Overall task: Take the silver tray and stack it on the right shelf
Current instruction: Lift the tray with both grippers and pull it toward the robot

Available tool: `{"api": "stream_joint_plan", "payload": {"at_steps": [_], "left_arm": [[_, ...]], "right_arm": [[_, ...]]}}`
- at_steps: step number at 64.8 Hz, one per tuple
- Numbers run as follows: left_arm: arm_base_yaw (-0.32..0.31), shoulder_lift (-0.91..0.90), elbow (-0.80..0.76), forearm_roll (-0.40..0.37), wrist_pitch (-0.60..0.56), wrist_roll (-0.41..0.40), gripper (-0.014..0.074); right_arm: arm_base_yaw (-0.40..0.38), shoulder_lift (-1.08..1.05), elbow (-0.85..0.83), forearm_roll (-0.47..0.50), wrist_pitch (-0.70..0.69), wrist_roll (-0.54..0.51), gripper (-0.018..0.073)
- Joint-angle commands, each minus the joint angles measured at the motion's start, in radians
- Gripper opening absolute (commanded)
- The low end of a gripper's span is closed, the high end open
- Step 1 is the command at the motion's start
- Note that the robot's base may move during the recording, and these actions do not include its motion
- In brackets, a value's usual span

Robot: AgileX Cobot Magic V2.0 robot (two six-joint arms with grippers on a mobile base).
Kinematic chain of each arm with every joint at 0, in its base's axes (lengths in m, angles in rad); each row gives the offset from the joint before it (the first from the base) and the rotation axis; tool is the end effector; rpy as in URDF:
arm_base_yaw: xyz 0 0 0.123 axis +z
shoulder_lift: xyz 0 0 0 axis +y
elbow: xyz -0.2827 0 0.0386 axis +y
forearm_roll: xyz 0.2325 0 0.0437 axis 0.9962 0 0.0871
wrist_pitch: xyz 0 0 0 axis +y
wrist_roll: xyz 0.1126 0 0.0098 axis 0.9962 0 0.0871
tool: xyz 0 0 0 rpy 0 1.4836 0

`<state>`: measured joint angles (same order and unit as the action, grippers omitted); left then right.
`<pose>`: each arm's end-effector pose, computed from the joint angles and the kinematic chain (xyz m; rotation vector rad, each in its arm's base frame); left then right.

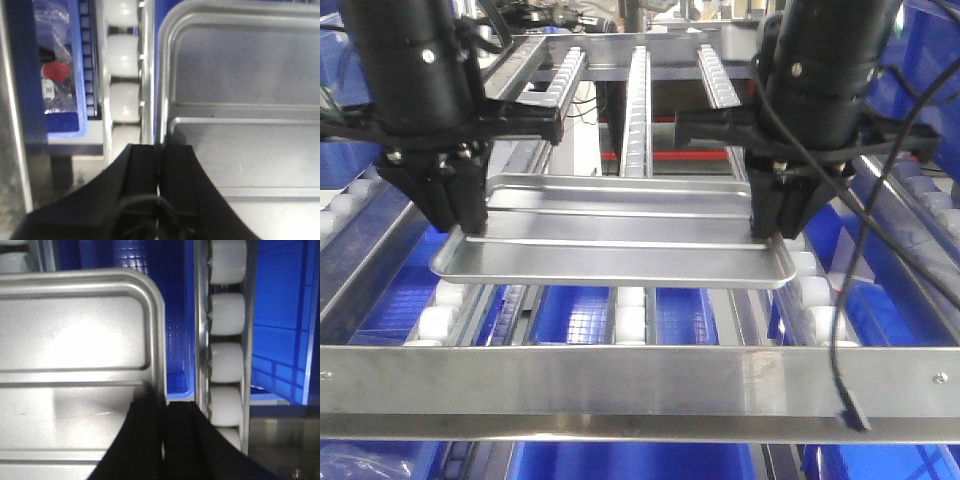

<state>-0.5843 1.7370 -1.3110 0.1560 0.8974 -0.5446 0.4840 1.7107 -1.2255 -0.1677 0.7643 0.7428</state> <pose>0.3012 -0.1827 0.2334 0.1621 2.7802 -0.0884 0.3150 0.1508 0.2250 0.2199 2.7147 0.1670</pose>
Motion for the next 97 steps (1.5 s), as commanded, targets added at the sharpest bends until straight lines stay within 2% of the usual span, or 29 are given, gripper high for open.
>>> {"api": "stream_joint_plan", "payload": {"at_steps": [1,11,21,30,43,55,60,79,97], "left_arm": [[-0.021,-0.07,-0.03,-0.014,0.002,0.009,-0.0091],[-0.058,-0.109,-0.01,-0.028,0.018,0.0,-0.0091],[-0.114,-0.193,0.114,-0.022,-0.038,-0.088,-0.0091],[-0.171,-0.277,0.223,0.005,-0.043,-0.142,-0.0091],[-0.287,-0.392,0.346,0.125,-0.033,-0.345,-0.0091],[-0.399,-0.481,0.457,0.168,-0.027,-0.486,-0.0091],[-0.426,-0.497,0.491,0.169,-0.015,-0.524,-0.0091],[-0.443,-0.501,0.524,0.168,0.002,-0.542,-0.0091],[-0.443,-0.501,0.519,0.168,0.014,-0.538,-0.0091]], "right_arm": [[0.022,-0.08,-0.017,-0.009,-0.025,0.03,0.0059],[0.064,-0.121,0.043,-0.013,-0.034,0.093,0.0059],[0.091,-0.2,0.134,-0.019,-0.047,0.131,0.0059],[0.128,-0.293,0.224,-0.03,-0.057,0.185,0.006],[0.214,-0.419,0.378,-0.117,-0.063,0.363,0.0061],[0.286,-0.515,0.457,-0.149,-0.031,0.426,0.0061],[0.31,-0.538,0.466,-0.166,0.01,0.45,0.0061],[0.378,-0.556,0.466,-0.186,0.069,0.459,0.0061],[0.381,-0.555,0.466,-0.186,0.073,0.459,0.0061]]}}
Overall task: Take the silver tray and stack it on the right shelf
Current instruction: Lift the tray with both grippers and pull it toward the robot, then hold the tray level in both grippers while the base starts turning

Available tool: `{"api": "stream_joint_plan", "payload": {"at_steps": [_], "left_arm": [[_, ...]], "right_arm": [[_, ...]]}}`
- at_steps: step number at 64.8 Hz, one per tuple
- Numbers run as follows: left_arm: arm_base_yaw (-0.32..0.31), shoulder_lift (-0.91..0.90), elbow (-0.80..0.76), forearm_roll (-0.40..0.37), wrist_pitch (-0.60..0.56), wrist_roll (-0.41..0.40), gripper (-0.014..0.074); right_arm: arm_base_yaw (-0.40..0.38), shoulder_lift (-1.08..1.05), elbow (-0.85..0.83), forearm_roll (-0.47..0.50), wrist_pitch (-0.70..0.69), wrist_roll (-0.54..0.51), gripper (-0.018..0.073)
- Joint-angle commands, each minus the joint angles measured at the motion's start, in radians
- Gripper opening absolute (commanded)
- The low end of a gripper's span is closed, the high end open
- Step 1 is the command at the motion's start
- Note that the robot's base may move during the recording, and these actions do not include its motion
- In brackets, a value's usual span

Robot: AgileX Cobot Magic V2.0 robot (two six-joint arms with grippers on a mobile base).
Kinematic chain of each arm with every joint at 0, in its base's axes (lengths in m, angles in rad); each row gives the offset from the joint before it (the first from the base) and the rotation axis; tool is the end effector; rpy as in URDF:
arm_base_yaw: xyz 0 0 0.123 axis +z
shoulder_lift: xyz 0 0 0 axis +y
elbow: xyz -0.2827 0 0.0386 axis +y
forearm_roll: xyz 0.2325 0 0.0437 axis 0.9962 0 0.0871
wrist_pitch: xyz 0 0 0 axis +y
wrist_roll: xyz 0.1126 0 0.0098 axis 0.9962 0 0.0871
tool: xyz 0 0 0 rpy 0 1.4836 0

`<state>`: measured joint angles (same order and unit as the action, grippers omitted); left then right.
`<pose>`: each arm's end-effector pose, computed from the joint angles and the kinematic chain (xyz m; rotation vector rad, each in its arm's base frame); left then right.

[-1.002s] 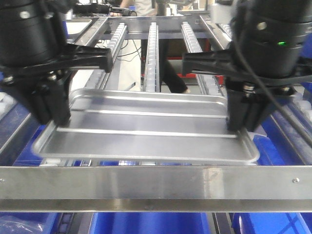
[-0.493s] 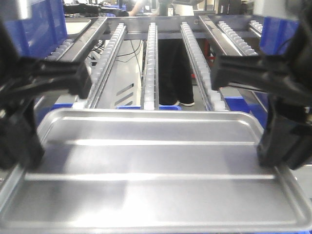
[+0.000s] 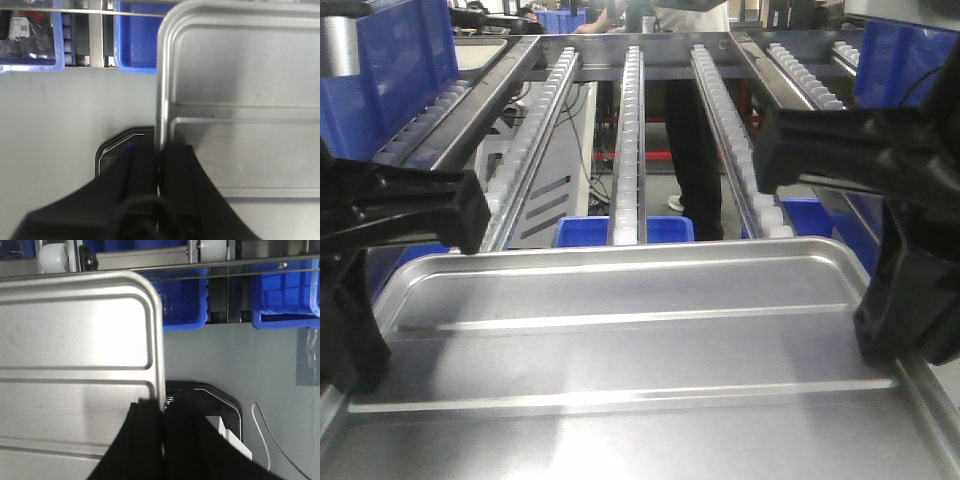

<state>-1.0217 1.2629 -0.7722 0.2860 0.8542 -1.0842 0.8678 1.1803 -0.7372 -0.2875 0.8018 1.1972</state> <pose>0.1316 -0.1691 0.2287 0.1274 2.7661 -0.2099 0.1491 0.1403 0.2385 0.2323 2.6944 0.3121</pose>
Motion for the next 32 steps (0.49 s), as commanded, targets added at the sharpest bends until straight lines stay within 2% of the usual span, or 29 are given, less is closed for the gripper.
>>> {"api": "stream_joint_plan", "payload": {"at_steps": [1,10,32], "left_arm": [[-0.005,-0.027,-0.02,0.038,0.055,0.002,-0.0091],[-0.005,-0.028,-0.02,0.038,0.052,0.024,-0.0091],[-0.005,-0.032,-0.026,0.034,0.024,0.024,-0.0091]], "right_arm": [[-0.003,-0.025,-0.023,-0.066,0.037,0.004,0.0061],[-0.003,-0.021,-0.021,-0.067,0.054,0.004,0.0061],[-0.003,0.033,-0.019,-0.067,0.039,0.004,0.006]]}}
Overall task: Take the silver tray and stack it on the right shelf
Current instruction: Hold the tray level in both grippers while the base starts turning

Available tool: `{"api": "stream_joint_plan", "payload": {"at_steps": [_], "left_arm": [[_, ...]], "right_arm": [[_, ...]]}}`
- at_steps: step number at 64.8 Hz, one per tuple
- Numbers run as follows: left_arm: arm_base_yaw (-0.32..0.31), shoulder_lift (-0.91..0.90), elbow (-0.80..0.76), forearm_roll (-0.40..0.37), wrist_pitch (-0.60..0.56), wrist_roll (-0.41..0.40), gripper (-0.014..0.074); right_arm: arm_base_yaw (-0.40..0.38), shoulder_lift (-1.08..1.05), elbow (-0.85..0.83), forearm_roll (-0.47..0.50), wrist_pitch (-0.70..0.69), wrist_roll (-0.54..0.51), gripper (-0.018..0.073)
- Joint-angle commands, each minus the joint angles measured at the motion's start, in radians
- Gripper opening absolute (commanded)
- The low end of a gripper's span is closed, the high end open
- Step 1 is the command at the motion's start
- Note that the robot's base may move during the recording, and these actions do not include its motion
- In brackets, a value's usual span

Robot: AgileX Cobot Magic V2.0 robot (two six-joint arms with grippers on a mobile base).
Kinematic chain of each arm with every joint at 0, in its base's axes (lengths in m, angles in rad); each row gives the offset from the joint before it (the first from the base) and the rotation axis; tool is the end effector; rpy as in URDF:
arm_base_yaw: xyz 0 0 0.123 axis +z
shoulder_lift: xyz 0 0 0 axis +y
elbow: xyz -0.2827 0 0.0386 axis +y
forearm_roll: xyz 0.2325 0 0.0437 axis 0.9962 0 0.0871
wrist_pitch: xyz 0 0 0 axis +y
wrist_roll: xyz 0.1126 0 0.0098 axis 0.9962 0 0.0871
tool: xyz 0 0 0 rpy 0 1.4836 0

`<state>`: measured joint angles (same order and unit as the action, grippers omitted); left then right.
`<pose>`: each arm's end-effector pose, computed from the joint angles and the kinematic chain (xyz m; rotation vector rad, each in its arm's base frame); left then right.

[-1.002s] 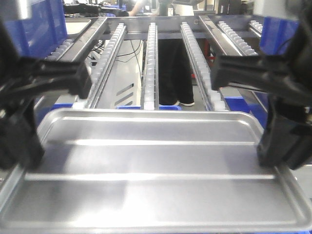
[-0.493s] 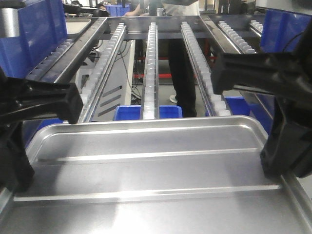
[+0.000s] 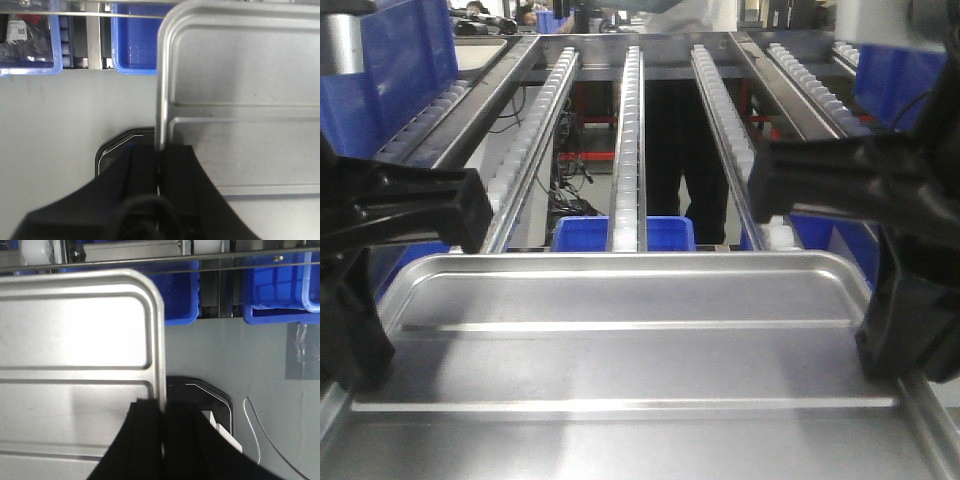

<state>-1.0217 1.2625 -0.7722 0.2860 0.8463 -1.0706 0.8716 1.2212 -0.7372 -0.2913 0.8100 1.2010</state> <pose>0.1319 -0.1698 0.2291 0.1474 2.7599 -0.2164 0.1513 0.1434 0.2299 0.2276 2.7258 0.2584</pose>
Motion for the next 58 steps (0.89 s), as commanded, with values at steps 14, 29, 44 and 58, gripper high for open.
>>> {"api": "stream_joint_plan", "payload": {"at_steps": [14,29,44,58], "left_arm": [[-0.005,-0.033,-0.04,0.034,0.038,0.012,-0.0091],[-0.005,-0.033,-0.04,0.032,0.063,0.012,-0.0091],[-0.005,-0.033,-0.04,0.027,0.12,0.012,-0.0091],[-0.005,-0.033,-0.04,0.027,0.126,0.012,-0.0091]], "right_arm": [[-0.007,-0.008,-0.019,-0.063,0.018,0.0,0.006],[-0.007,-0.008,-0.019,-0.063,0.021,0.0,0.006],[-0.007,-0.008,-0.019,-0.063,0.03,0.0,0.006],[-0.007,-0.008,-0.019,-0.063,0.031,0.0,0.006]]}}
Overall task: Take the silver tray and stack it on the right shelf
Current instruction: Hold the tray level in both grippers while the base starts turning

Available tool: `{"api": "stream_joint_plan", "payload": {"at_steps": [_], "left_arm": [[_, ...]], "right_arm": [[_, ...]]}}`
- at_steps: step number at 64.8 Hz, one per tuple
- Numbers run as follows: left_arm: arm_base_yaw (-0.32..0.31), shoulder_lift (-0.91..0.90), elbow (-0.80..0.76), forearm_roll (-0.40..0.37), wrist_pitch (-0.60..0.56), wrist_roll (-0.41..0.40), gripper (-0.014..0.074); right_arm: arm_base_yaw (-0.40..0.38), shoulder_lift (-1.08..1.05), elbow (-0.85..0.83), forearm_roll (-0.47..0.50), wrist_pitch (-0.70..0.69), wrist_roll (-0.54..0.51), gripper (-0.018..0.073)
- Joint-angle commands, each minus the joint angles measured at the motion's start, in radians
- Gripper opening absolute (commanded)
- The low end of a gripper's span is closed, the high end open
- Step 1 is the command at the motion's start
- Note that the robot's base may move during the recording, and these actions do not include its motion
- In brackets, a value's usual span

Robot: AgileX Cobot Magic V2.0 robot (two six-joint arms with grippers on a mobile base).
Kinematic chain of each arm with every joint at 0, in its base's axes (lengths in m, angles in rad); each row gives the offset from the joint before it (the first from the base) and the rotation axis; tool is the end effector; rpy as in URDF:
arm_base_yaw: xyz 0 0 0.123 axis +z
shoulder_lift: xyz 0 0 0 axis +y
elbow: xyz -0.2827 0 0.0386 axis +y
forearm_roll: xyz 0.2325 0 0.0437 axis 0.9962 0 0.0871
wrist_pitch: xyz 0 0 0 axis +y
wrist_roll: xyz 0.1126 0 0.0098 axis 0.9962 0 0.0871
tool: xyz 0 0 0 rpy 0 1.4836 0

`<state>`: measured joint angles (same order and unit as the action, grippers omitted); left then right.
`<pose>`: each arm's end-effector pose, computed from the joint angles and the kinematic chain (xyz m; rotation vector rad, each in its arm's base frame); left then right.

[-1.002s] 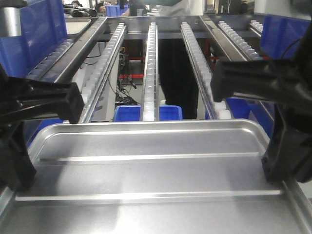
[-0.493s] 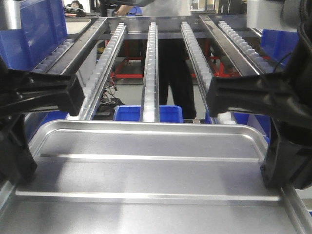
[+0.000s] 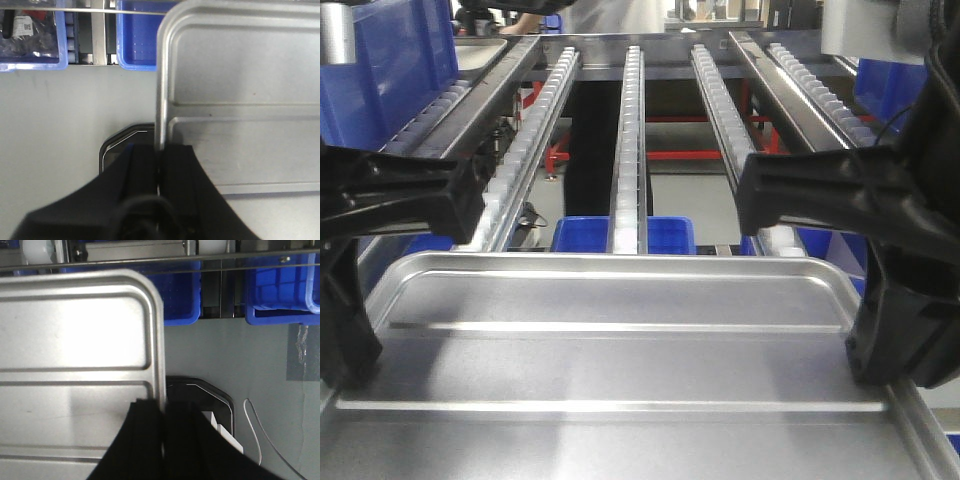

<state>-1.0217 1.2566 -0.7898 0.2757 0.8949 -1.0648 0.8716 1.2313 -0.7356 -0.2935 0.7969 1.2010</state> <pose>0.1305 -0.1673 0.2332 0.1361 2.7777 -0.1885 0.1526 0.1451 0.2279 0.2216 2.7257 0.2600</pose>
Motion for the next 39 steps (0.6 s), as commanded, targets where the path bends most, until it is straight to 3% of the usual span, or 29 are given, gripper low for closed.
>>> {"api": "stream_joint_plan", "payload": {"at_steps": [1,39], "left_arm": [[-0.005,-0.028,-0.022,0.038,0.078,0.006,-0.0091],[-0.005,-0.028,-0.022,0.038,0.078,0.006,-0.0091]], "right_arm": [[-0.007,-0.018,-0.021,-0.061,0.044,0.0,0.006],[-0.007,-0.018,-0.021,-0.061,0.044,0.0,0.006]]}}
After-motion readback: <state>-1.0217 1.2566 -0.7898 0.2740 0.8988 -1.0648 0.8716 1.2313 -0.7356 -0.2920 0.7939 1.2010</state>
